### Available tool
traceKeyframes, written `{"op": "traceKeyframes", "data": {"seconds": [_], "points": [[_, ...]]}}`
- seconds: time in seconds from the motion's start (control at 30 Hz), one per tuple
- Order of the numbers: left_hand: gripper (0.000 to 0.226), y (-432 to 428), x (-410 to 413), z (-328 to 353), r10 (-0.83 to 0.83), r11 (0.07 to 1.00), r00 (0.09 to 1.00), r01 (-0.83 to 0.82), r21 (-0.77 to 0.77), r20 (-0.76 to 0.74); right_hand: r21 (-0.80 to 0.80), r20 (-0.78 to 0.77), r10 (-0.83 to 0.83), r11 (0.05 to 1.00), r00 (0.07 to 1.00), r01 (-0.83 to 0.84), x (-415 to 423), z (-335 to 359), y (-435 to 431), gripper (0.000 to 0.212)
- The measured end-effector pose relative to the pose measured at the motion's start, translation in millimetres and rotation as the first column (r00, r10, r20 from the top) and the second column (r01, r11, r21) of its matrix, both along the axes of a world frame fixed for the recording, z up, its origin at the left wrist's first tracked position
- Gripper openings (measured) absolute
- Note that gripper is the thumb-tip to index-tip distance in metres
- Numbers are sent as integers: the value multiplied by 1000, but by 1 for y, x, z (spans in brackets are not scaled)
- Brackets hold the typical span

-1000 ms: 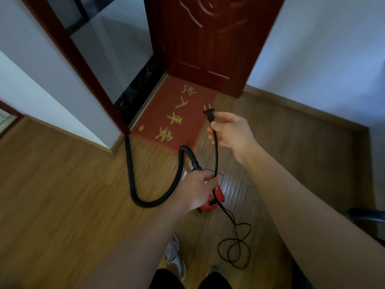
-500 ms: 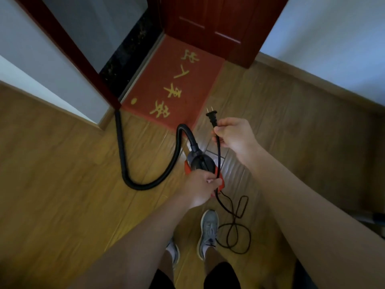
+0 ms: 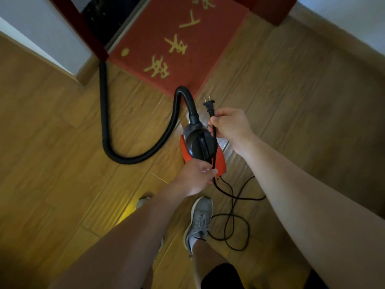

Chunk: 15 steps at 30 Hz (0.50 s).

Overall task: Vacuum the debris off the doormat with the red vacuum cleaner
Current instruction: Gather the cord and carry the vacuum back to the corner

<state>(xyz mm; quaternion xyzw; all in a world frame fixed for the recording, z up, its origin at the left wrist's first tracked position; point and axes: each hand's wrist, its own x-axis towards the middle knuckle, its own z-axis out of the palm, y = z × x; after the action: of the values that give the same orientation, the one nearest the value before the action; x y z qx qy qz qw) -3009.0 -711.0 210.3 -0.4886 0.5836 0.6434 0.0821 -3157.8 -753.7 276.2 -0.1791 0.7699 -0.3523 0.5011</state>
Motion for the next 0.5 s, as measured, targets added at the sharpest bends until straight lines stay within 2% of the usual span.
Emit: {"op": "traceKeyframes", "data": {"seconds": [0.07, 0.2, 0.3, 0.5], "points": [[28, 9, -1, -25, 17, 1000, 1000, -17, 24, 3, 14, -18, 29, 999, 999, -29, -1, -30, 3, 21], [35, 15, -8, -75, 5, 1000, 1000, -5, -3, -8, 50, -91, 118, 992, 989, -114, -4, -89, 2, 22], [33, 15, -17, -106, -6, 999, 1000, 6, 46, 9, 72, -125, 161, 986, 979, -153, -8, -127, -1, 19], [27, 21, -21, -159, 145, 977, 989, -146, 158, 20, 118, -241, 289, 956, 927, -268, -12, -189, -2, 15]]}}
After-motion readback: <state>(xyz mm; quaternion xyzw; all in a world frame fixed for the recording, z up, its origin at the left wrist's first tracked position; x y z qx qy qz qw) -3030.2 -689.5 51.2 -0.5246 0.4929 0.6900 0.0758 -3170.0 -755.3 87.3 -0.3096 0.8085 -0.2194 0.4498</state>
